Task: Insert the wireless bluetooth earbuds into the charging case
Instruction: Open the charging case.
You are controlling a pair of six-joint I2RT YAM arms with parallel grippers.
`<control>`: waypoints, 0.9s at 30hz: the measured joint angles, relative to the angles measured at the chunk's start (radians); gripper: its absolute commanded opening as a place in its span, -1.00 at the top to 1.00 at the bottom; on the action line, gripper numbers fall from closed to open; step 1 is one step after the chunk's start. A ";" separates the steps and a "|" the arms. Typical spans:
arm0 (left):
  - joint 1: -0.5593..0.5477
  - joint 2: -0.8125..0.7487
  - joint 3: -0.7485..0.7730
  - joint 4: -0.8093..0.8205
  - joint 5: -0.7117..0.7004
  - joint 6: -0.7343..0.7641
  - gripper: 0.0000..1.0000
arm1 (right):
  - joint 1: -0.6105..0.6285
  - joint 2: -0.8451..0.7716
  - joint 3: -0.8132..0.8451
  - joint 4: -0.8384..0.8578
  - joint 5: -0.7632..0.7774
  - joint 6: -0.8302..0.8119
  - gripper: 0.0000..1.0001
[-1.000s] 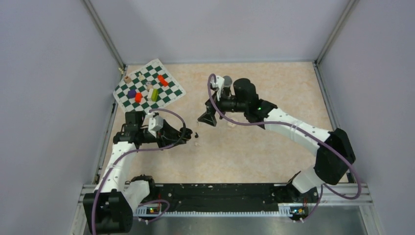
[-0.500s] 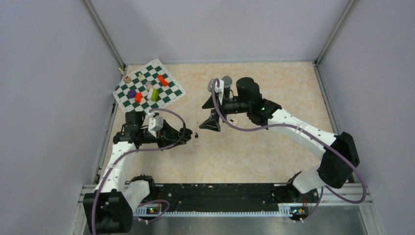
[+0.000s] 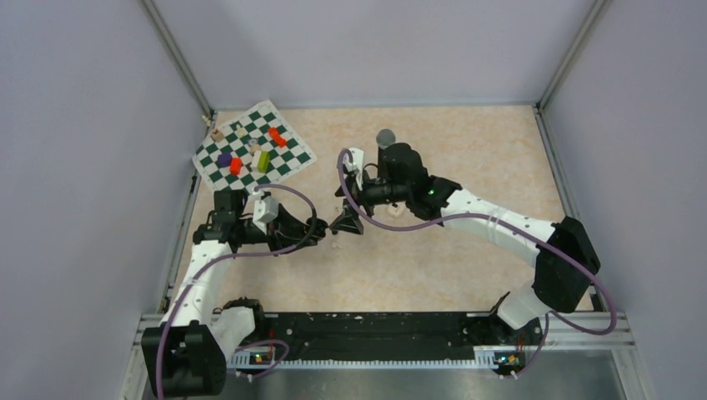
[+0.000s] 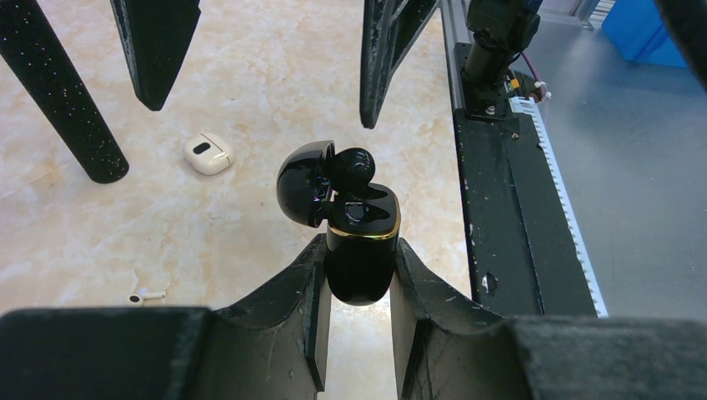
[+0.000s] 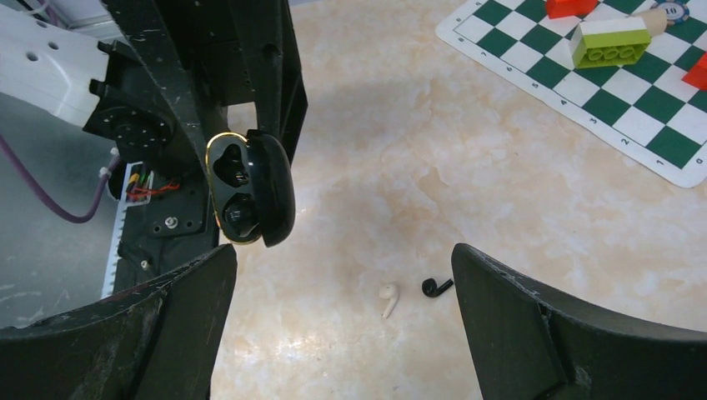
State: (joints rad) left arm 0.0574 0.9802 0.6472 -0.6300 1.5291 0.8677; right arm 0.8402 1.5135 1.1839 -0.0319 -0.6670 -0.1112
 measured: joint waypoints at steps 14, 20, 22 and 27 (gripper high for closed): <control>0.000 0.001 0.000 0.000 0.000 0.000 1.00 | 0.027 0.020 0.000 0.028 0.097 0.000 -0.98; 0.000 0.007 0.000 0.000 0.000 0.000 1.00 | 0.031 0.020 0.000 0.046 0.117 0.000 -0.98; 0.000 0.007 0.000 0.000 0.000 0.000 1.00 | 0.035 0.020 0.000 0.046 0.121 0.000 -0.98; 0.000 0.007 0.000 -0.001 0.000 0.000 1.00 | 0.047 0.024 0.000 0.046 0.124 -0.002 -0.98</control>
State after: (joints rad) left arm 0.0574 0.9871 0.6472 -0.6308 1.5291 0.8673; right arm 0.8867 1.5379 1.1839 0.0143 -0.5434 -0.1127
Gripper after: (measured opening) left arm 0.325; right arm 0.988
